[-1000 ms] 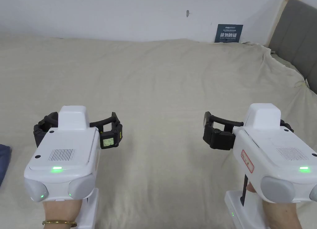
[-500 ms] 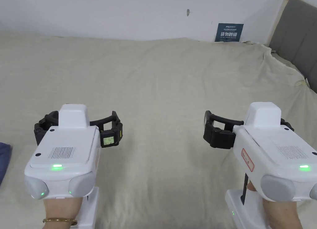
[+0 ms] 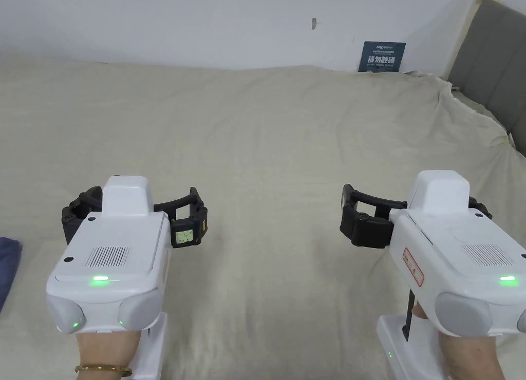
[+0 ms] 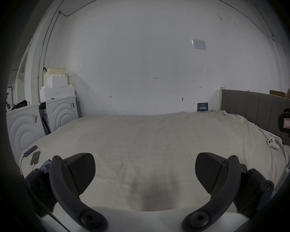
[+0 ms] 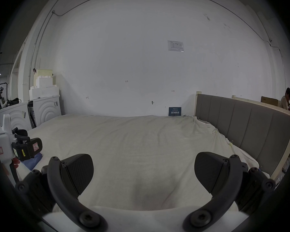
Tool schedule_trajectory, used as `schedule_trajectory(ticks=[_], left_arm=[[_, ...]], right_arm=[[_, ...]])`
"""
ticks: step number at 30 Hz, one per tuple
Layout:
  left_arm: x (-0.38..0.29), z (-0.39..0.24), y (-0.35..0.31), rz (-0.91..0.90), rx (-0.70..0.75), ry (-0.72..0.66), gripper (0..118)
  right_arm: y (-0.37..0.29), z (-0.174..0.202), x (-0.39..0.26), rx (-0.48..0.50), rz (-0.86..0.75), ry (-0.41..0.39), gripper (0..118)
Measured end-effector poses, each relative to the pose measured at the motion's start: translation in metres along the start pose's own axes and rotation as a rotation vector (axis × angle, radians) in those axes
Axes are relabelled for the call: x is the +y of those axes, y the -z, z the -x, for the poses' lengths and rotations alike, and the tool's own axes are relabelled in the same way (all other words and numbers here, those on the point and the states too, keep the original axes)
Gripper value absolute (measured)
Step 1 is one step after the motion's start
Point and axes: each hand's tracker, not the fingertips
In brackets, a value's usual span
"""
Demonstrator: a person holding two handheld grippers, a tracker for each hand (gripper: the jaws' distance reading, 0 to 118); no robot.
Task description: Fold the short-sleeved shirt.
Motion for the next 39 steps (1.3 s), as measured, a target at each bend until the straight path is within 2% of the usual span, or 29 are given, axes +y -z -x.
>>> schedule_trajectory(ticks=[39], left_arm=[[-0.0019, -0.0050, 0.0012, 0.012, -0.007, -0.004, 118]], right_arm=[[0.0004, -0.0014, -0.0031, -0.006, 0.009, 0.005, 118]])
